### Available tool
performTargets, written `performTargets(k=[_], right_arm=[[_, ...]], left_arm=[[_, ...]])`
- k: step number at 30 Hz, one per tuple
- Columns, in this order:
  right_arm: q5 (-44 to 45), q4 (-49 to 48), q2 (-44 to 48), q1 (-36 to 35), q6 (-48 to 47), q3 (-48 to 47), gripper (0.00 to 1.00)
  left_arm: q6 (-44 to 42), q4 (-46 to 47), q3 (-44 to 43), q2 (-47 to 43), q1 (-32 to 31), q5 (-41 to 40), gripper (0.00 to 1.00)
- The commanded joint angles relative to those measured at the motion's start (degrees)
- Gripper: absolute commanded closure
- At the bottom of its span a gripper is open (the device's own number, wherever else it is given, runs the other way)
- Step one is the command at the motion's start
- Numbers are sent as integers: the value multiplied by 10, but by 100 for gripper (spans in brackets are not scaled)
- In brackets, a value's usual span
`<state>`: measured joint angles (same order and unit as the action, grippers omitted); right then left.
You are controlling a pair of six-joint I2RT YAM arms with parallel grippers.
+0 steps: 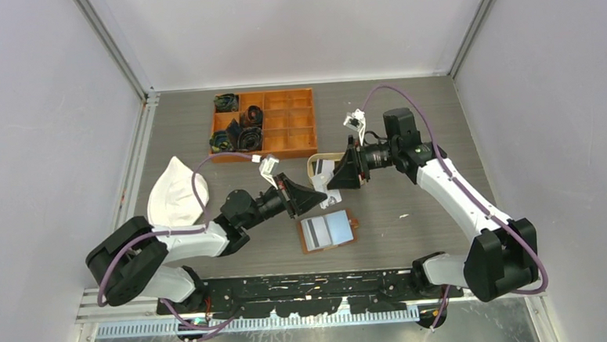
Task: Put the credit cards into the card holder
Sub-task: Pick up the credit card from the storage box.
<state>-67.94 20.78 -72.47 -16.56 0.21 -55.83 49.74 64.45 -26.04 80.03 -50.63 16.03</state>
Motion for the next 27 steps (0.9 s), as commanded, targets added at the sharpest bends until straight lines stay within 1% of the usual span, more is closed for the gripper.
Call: performTargets(k=[1,2,4,6,9,11,13,17,18,19,20,22,24,25,27], right_arm=[[34,89,33,-4,-133,-27,36],[29,87,36,-4,-142,-19,33],[6,58,40,-5,-144,5,32],[-10,44,40,-16,-147,19,34],[-7,38,32,-41,-154,27,37],[-8,38,23,-54,-156,27,45],[-20,41,17,-62,-161,27,56],[-47,60,20,-71,-188,23,79],[-51,62,21,-73,-189,23,87],[-52,63,20,-74,-191,23,94],[-51,66,20,-74,-194,22,98],[-50,86,15,-75,-213,17,99],[-52,132,9,-75,-252,5,99],[-53,150,4,-75,-270,1,99],[-56,182,-4,-75,-300,-7,99]], left_arm=[[-28,15,46,-63,-2,-32,100],[-29,14,56,-78,-2,-34,100],[-31,14,68,-95,-2,-28,100],[-32,13,72,-106,-2,-22,100],[-32,15,70,-114,-2,-12,100],[-31,19,68,-116,-2,-5,100],[-31,20,66,-117,-2,-4,100],[-34,20,66,-116,-2,-5,100],[-34,20,66,-114,-2,-6,100],[-34,19,65,-112,-2,-4,97],[-35,21,64,-111,-2,-3,93],[-33,29,65,-111,-2,-3,79],[-32,36,70,-117,-1,-3,67],[-30,34,70,-123,2,1,63],[-29,19,67,-136,13,21,59]])
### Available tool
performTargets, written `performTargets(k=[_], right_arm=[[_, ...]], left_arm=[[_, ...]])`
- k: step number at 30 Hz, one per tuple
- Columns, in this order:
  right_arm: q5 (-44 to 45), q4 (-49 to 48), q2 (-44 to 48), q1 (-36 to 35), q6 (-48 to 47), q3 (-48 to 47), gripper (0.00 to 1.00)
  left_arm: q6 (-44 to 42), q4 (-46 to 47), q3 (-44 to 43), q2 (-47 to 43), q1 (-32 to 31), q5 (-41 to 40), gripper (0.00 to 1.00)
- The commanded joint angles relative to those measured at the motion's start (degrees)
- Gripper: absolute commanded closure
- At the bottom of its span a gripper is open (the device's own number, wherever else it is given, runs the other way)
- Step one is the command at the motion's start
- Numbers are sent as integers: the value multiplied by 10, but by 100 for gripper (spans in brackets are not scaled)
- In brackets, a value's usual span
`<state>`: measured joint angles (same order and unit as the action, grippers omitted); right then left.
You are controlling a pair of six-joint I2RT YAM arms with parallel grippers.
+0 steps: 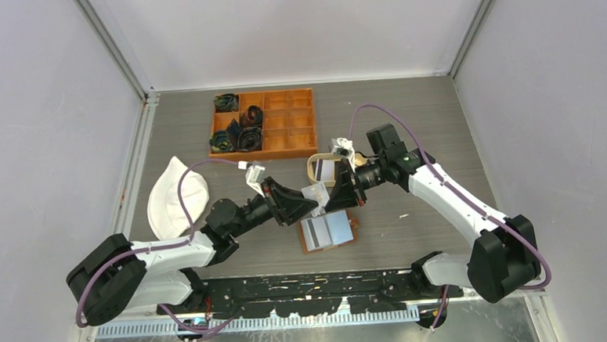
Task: Put the credit cards into the card holder
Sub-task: Pick up the credit card from the storage box, then insert the credit card into the card holder.
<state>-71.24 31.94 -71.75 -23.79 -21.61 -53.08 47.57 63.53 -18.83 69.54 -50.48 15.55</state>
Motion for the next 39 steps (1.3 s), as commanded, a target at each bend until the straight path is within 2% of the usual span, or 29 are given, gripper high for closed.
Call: performTargets(k=[1,5,7,13,15,17,18,20,22,24,27,31,34,37,39], right_arm=[[-24,83,-14,-4,-95,-38,99],[-24,126,-25,-8,-141,-49,99],[-21,131,-27,-9,-146,-50,99],[-17,132,-30,-14,-147,-50,99],[-16,133,-30,-14,-148,-51,99],[-15,134,-30,-14,-150,-50,99],[-13,135,-30,-13,-152,-50,99],[-5,140,-30,-14,-158,-51,92],[16,154,-26,-14,-182,-54,74],[58,177,-14,-13,-225,-58,61],[148,189,21,-10,-301,-42,52],[241,195,74,-9,-476,27,40],[272,189,80,-10,-552,64,37],[315,176,52,-16,-570,75,42],[357,171,31,-23,-592,83,41]], left_arm=[[-7,17,-8,-39,17,36,59],[-19,-45,-26,-67,32,75,64],[-30,-78,-38,-75,33,93,71],[-35,-113,-64,-58,33,132,70],[-33,-109,-69,-48,33,140,74],[-32,-106,-72,-41,33,145,96],[-30,-105,-72,-38,33,144,100],[-29,-104,-70,-37,33,139,100],[-23,-109,-60,-44,36,124,100],[-12,-118,-43,-55,41,109,100],[16,-129,-6,-72,47,85,100],[55,-162,29,-83,47,58,100],[79,-179,38,-67,47,40,100],[97,-151,39,-27,47,31,100],[109,-127,37,1,46,22,100]])
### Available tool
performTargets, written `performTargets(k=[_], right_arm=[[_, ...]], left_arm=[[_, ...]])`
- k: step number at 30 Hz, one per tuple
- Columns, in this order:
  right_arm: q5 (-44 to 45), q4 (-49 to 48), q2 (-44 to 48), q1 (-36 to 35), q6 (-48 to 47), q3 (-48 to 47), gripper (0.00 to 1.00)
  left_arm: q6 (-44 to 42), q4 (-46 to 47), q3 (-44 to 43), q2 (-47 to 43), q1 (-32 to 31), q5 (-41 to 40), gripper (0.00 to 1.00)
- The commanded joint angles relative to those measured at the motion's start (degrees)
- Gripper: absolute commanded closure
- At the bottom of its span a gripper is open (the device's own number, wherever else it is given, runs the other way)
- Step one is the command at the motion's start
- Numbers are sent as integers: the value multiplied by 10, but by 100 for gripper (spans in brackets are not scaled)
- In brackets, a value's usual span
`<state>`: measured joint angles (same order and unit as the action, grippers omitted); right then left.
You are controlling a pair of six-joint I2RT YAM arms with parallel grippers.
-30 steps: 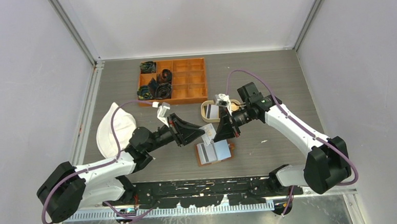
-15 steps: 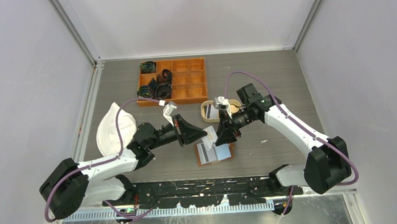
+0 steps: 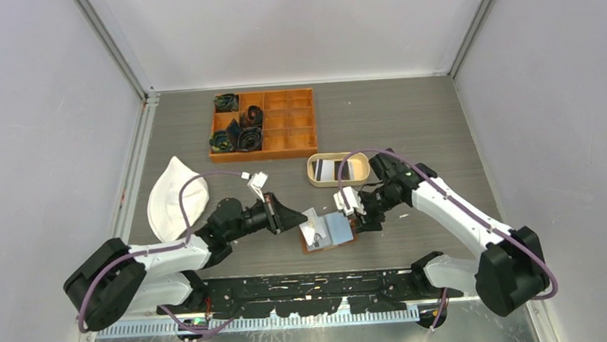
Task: Put the credit cards into the card holder
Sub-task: Insert the credit card into the card holder.
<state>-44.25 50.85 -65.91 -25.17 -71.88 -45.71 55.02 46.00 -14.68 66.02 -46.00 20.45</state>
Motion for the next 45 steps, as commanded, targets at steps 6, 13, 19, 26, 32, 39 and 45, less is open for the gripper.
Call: performTargets(k=[6,13,19,26,32,39,45], right_arm=[[104,-32,-44,-23,-147,38,33],[114,-43,-76,-53,-149,41,36],[120,-49,-88,-69,-143,41,38],[131,-50,-98,-79,-136,38,41],[134,-50,-106,-87,-132,36,43],[146,-57,-114,-96,-122,34,45],[155,-55,-120,-101,-120,33,47]], left_arm=[[58,108,-20,133,1,-39,100],[71,168,-40,227,1,-34,100],[82,177,-51,280,1,-35,100],[85,143,-50,283,1,-50,100],[83,83,-62,271,1,-54,100],[83,19,-77,263,0,-54,100],[71,-61,-98,247,0,-53,100]])
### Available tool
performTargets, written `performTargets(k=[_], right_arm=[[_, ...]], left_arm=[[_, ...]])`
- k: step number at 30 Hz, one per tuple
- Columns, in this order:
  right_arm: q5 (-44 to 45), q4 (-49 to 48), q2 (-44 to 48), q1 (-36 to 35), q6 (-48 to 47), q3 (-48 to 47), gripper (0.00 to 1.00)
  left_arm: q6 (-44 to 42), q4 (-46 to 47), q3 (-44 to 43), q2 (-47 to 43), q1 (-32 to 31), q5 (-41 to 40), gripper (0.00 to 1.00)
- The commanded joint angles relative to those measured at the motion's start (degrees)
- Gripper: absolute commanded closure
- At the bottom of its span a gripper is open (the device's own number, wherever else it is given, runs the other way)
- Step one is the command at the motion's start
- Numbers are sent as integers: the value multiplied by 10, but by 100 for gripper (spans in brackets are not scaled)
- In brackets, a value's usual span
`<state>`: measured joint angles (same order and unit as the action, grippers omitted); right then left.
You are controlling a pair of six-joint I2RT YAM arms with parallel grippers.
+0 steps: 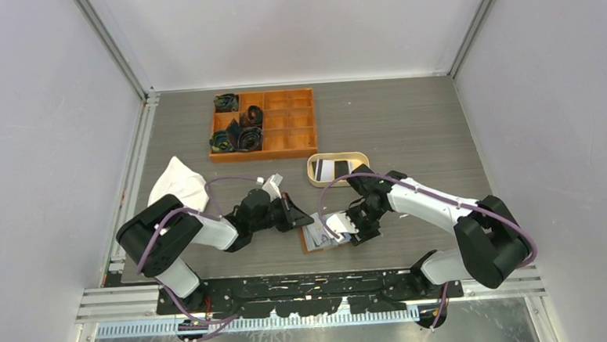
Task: Put the credit cards into the card holder
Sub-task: Insert the credit card into the card holder.
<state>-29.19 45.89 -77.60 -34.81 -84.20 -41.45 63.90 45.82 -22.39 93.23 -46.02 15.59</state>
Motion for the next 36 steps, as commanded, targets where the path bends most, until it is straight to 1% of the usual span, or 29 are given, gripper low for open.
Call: performTargets(k=[1,6,10,25,36], right_arm=[[4,-5,-4,-5,3,-9,47],[5,4,-11,-9,1,-14,47],[7,5,-13,-11,2,-15,47],[4,7,-16,-14,5,-18,48],[3,6,-16,-16,8,-19,48]], left_arm=[[-22,-72,-24,-29,0,-5,100],[-38,-128,-40,-45,0,-6,100],[-43,-142,-47,-44,1,-6,100],[-40,-101,-67,1,-10,13,100],[-10,-61,-63,33,-14,34,100]])
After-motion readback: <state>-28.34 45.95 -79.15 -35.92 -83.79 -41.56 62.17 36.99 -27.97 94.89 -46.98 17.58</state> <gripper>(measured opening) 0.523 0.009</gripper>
